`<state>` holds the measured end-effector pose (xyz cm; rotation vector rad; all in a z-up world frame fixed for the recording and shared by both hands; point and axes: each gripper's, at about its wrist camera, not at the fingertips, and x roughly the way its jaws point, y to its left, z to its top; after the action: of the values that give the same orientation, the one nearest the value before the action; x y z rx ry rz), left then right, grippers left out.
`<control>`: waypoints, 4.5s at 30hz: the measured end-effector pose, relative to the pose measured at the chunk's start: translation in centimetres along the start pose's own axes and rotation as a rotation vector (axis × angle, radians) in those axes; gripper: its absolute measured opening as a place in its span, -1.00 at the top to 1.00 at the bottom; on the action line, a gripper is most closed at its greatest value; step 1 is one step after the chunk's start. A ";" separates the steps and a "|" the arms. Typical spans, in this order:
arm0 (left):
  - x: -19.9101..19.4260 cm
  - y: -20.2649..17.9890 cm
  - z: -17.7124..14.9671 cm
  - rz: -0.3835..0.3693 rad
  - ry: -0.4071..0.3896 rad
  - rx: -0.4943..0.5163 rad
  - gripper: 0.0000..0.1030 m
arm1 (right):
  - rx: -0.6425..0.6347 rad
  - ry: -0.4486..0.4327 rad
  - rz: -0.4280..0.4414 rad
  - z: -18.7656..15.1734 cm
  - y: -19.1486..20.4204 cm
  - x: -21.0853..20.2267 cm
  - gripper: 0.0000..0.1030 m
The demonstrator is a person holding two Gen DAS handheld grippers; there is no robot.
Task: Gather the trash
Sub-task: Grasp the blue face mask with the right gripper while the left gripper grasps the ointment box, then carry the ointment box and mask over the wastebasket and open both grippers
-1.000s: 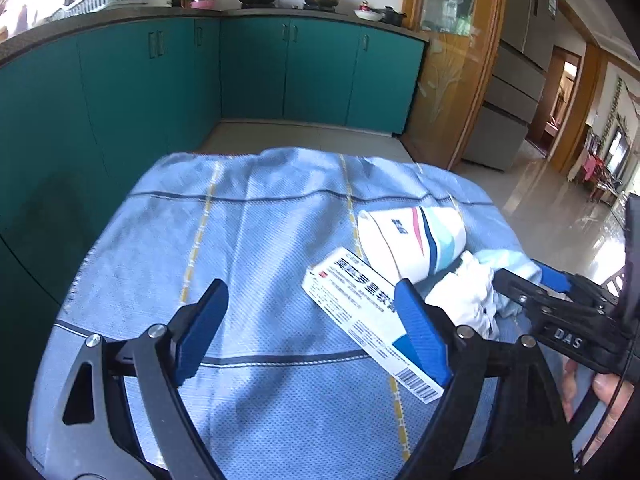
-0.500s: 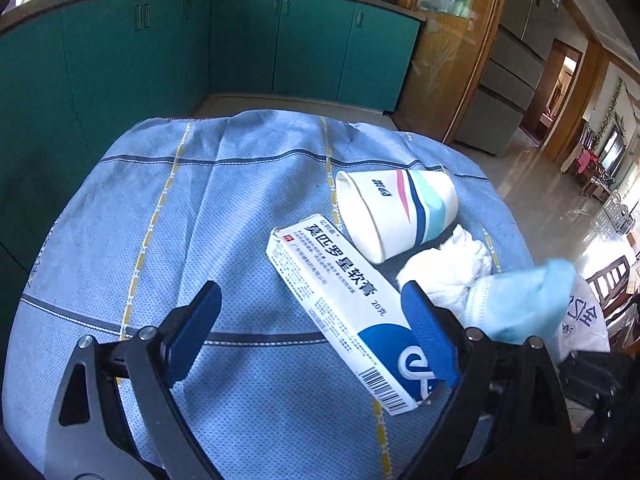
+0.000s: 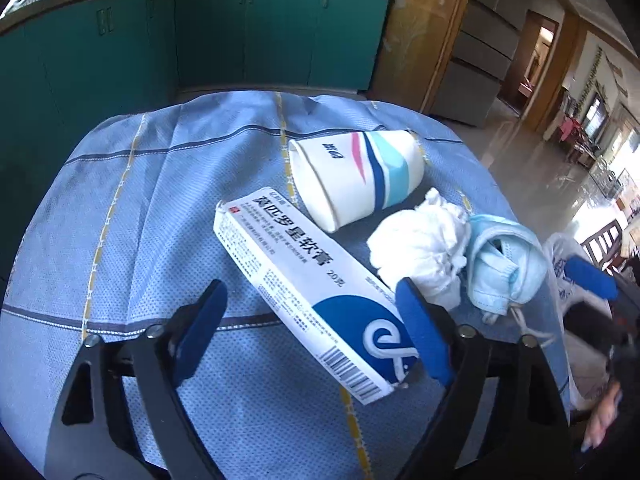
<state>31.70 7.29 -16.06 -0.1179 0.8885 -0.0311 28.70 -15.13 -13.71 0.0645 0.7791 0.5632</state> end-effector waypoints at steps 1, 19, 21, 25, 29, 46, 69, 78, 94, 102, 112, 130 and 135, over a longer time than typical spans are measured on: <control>-0.2 0.0 -0.1 0.004 0.003 0.017 -0.61 | 0.012 -0.005 -0.015 0.2 -0.3 0.3 -0.37; -1.7 3.2 -0.1 -0.101 -0.032 -0.192 -0.85 | -0.054 0.116 -0.004 -0.1 2.5 5.0 0.65; -1.1 3.1 0.2 -0.097 -0.014 -0.237 -0.85 | -0.064 0.112 0.006 -0.5 3.0 4.7 0.65; 0.5 2.1 0.3 -0.089 0.053 -0.250 -0.88 | -0.063 0.104 0.013 -0.8 3.1 4.3 0.65; 0.7 0.7 0.1 -0.042 0.044 -0.199 -0.88 | -0.055 0.096 0.007 -0.8 2.5 3.8 0.65; -1.5 2.3 -1.3 -0.043 0.128 0.084 -0.06 | -0.070 0.100 -0.032 -1.2 0.9 2.0 0.65; -0.5 1.7 -1.4 0.058 0.062 0.097 0.03 | -0.047 0.095 -0.102 -1.4 1.4 3.9 -0.29; -2.3 0.4 -1.5 0.067 -0.009 0.134 0.12 | -0.119 0.103 -0.158 -1.9 2.6 4.0 0.28; -7.2 -2.1 -1.7 0.037 -0.191 0.196 0.13 | -0.172 -0.054 -0.137 -2.5 3.0 -2.7 0.54; -9.3 -4.9 -3.0 -0.030 -0.263 0.249 0.13 | -0.070 -0.141 -0.211 -3.2 -1.0 -7.0 0.54; -9.9 -12.8 -4.2 -0.176 -0.298 0.334 0.13 | 0.130 -0.267 -0.410 -7.4 -8.0 -15.3 0.54; -4.5 -30.0 -5.7 -0.328 -0.204 0.472 0.00 | 0.299 -0.262 -0.542 -11.7 -12.9 -18.7 0.54; -3.9 -29.9 -6.0 -0.297 -0.199 0.471 -0.34 | 0.306 -0.173 -0.585 -11.6 -13.8 -16.9 0.24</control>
<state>25.21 -22.65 -13.30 0.1859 0.6398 -0.4953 17.46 -37.09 -14.63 0.1584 0.6680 -0.1182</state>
